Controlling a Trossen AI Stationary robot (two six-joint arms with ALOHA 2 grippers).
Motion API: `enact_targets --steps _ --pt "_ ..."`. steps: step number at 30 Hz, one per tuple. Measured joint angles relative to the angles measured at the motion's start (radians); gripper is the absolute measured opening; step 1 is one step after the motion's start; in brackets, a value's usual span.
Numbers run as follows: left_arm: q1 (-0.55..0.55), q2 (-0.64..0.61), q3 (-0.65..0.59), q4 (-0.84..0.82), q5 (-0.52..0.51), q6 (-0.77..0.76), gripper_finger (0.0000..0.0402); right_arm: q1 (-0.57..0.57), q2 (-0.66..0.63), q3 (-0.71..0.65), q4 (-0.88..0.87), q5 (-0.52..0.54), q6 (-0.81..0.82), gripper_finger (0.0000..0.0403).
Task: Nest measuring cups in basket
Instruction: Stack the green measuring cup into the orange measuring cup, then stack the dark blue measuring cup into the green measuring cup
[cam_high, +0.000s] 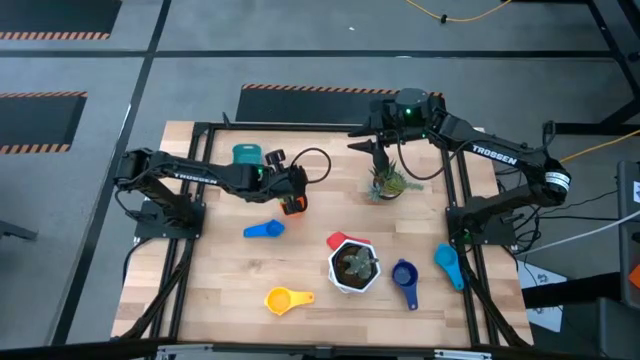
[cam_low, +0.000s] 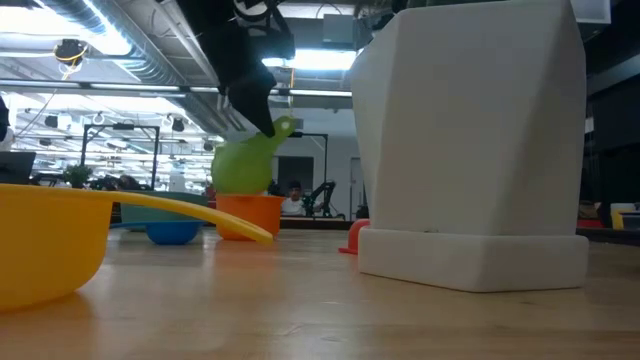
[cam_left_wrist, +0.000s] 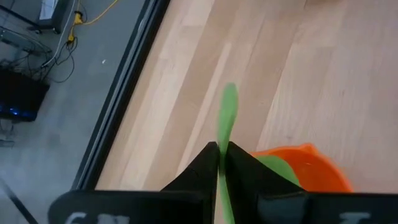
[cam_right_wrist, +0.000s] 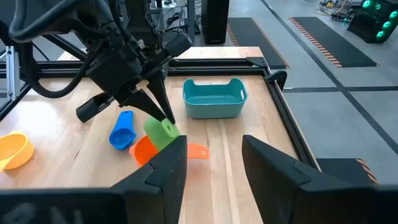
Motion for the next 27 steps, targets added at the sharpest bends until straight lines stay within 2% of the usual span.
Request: enact_targets --steps 6,15,27 --pt "0.000 0.000 0.000 0.000 0.005 0.001 0.0042 0.000 0.000 0.000 -0.002 0.000 0.000 0.0159" --pt "-0.004 0.000 0.000 0.013 0.046 0.000 0.0092 0.000 0.000 0.000 -0.003 0.000 0.000 0.0159" --pt "-0.007 0.000 -0.001 0.066 0.063 0.000 0.0096 0.008 0.000 -0.001 -0.121 -0.009 0.004 0.0159"
